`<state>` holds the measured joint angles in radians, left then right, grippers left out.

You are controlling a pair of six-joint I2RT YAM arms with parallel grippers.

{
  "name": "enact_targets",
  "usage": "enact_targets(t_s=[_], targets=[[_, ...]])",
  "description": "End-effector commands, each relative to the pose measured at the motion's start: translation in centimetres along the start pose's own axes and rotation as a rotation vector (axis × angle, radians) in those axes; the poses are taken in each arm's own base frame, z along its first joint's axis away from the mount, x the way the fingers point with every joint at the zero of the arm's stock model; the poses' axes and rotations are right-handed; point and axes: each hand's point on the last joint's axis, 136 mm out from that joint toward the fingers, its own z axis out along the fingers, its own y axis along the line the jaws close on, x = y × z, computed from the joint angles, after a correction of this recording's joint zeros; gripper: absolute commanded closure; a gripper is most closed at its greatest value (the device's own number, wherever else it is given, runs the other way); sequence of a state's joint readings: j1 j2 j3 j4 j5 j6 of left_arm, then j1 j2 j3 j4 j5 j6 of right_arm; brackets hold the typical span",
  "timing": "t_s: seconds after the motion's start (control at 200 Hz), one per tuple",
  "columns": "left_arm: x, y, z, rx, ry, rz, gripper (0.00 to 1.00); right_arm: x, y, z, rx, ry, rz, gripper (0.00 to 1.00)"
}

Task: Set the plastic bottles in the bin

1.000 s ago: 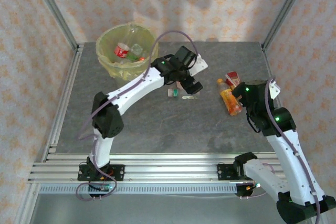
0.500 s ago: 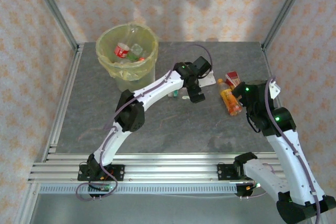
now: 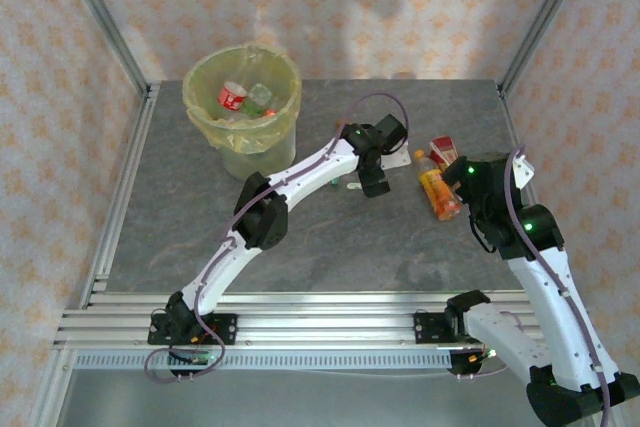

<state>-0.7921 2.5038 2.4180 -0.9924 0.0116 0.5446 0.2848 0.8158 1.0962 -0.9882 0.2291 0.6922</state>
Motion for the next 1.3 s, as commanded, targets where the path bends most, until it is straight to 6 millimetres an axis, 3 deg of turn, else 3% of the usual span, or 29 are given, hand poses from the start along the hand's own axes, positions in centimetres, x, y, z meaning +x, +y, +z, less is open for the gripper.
enact_targets(t_s=[0.0,0.621,1.296], targets=[[0.5,0.0,-0.5,-0.019,0.041,0.025,0.0,-1.0,-0.1,-0.7,-0.003,-0.039,0.022,0.01],[2.3,-1.1,2.5,0.002,0.124,0.026,0.0,-0.9,0.4,-0.3,-0.005,-0.025,0.016,0.01],[2.5,-2.5,1.5,0.072,0.116,-0.088,0.44,-0.5,0.1,0.2,0.006,-0.023,0.016,0.01]])
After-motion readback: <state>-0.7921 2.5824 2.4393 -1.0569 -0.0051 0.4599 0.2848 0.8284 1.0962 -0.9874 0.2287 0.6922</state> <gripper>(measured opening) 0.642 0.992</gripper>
